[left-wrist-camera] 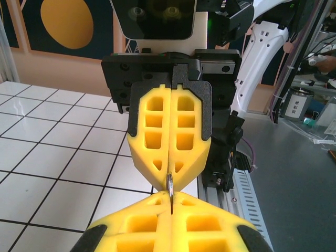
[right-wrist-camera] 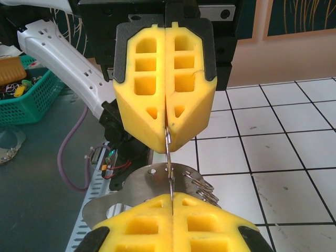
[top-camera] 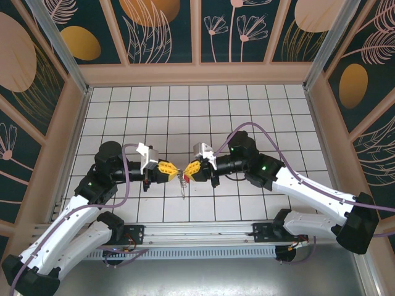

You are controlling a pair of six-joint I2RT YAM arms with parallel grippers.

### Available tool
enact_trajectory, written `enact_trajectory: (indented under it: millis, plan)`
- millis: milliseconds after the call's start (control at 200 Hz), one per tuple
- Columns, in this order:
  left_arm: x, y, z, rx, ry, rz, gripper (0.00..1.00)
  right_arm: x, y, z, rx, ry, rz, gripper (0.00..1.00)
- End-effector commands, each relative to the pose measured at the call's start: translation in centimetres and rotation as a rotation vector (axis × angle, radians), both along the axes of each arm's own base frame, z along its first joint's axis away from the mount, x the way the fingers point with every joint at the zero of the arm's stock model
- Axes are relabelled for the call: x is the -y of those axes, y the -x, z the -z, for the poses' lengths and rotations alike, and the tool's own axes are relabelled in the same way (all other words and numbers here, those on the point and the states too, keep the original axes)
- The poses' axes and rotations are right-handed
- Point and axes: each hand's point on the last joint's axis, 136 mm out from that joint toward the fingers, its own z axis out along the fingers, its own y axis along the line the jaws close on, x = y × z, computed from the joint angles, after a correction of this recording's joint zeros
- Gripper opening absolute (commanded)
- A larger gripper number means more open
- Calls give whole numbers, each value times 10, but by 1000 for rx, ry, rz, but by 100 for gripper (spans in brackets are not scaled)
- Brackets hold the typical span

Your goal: Put the keys on the keyring

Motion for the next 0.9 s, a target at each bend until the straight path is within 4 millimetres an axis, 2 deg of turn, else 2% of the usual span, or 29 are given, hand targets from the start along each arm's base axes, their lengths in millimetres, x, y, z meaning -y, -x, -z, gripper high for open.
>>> enact_trajectory:
  millis: [0,891]
  plan:
    - [2,2,1,13,-3,18,0,-3,-2,-32,58,-109,1,0]
    - [2,-3,7,-4,-17,-2,0,-5,2,-37,43,-137,-29,0]
